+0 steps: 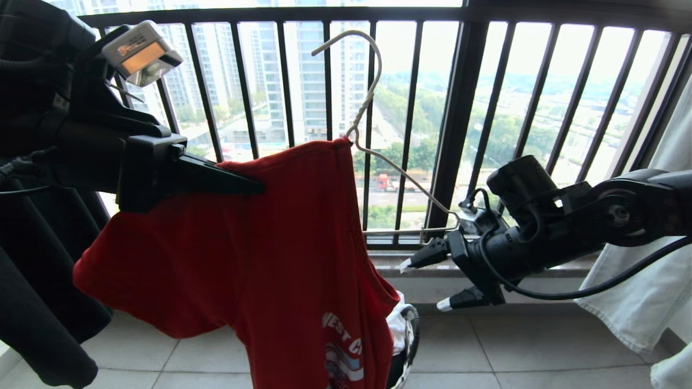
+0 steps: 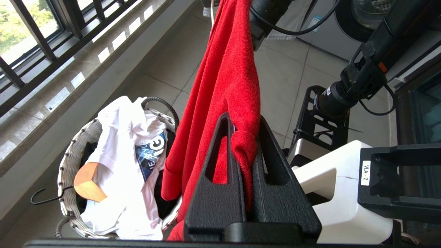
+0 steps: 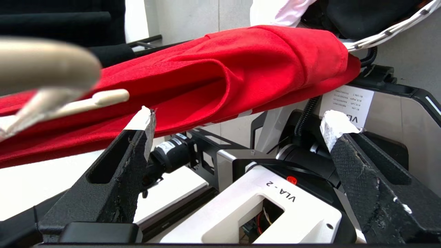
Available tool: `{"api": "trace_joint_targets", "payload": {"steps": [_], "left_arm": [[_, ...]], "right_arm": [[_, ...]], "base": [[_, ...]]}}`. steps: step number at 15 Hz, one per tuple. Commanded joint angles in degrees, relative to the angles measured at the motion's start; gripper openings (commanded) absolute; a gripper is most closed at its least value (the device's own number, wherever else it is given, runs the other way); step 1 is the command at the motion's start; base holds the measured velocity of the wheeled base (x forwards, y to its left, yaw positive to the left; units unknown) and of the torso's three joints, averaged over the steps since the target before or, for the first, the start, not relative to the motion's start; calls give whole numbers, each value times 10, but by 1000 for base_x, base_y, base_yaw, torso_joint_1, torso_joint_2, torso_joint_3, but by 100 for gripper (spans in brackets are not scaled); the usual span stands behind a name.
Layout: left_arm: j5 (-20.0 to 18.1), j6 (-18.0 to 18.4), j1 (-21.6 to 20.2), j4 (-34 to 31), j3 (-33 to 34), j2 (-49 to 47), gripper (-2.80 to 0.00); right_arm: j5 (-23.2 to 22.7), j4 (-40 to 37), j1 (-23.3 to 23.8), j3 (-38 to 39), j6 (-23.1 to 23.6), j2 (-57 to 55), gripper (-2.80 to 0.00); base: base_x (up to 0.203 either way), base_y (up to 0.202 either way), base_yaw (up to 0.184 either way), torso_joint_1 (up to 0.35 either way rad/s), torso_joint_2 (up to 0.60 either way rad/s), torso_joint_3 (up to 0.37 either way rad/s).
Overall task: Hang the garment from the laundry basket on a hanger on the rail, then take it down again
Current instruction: Hang the clothes on the clothes rack
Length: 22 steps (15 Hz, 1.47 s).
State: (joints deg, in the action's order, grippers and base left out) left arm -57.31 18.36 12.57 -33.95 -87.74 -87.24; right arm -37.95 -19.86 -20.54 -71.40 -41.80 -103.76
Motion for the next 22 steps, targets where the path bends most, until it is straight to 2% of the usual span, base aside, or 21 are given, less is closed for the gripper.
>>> {"api": "trace_joint_targets", "payload": {"steps": [1,4,6,9,12,22], "left_arm": [[-3,1,-7,-2,-2,-1,-280],[-3,-2,-16,13,1,-1,-280],[-3,-33,-16,25,-1,2,-280],[-3,-82,-16,76,12,12,-280],[-3,-107,-16,126,35,21,-280],[-4,-115,-15,129,39,29,-280]], "right_arm": [[-1,-2,12,3,-5,18,0],[-1,-2,31,4,-6,33,0],[-2,-1,31,7,-5,22,0],[-5,8,30,-7,-7,-4,0],[-10,32,28,-18,-36,-20,0],[-28,115,-9,-21,-92,-61,0]], "base": [[0,0,0,0,0,0],[0,0,0,0,0,0],[0,0,0,0,0,0],[0,0,0,0,0,0],[0,0,0,0,0,0],[0,0,0,0,0,0]]}}
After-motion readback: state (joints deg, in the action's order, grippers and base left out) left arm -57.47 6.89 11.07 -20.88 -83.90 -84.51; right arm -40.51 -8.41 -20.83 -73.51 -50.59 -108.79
